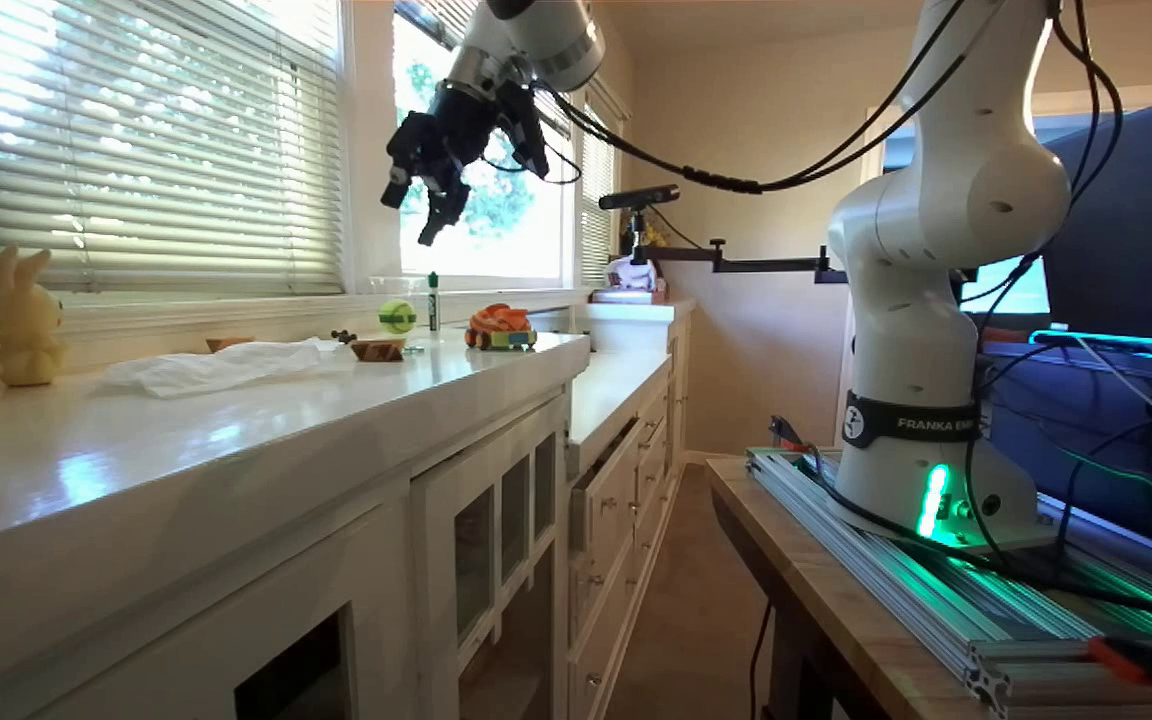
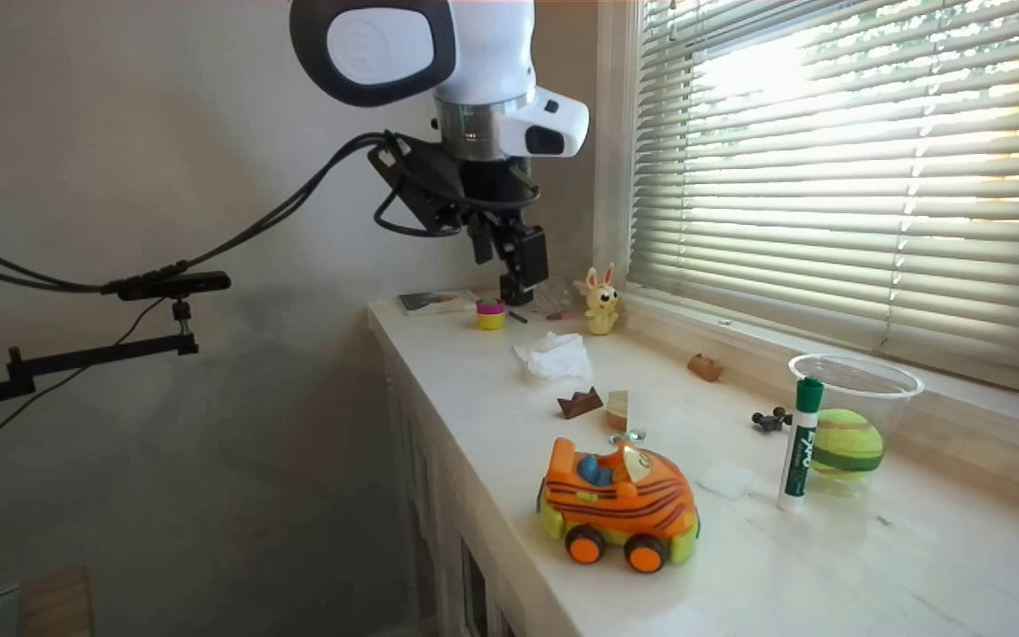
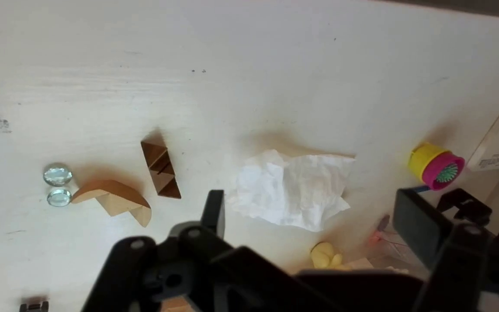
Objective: Use the paper towel to wipe the surface
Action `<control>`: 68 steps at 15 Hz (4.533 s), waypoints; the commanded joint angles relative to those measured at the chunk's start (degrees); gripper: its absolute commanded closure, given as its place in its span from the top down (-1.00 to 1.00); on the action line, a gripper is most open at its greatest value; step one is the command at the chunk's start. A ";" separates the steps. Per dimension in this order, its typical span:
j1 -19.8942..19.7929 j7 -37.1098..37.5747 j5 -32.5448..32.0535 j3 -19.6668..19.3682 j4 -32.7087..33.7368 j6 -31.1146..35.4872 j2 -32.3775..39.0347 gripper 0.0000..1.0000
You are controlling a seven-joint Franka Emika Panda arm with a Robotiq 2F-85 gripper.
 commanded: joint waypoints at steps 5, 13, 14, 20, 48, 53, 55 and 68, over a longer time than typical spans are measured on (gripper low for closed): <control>-4.24 -3.54 -0.21 2.35 14.75 -9.80 10.95 1.00; -6.52 -1.05 -9.48 7.88 28.83 -15.90 23.38 1.00; -6.47 -0.56 -11.18 8.49 30.34 -15.94 24.54 1.00; -6.33 -0.06 -14.33 11.89 36.69 -13.45 30.11 1.00; -5.80 2.57 -17.19 15.50 45.40 -20.00 40.41 1.00; -4.85 6.52 -21.43 15.35 48.50 -24.25 42.38 1.00; -4.63 5.88 -21.20 16.02 48.65 -23.06 41.73 1.00; -2.71 9.38 -27.14 14.94 46.90 -17.26 42.66 1.00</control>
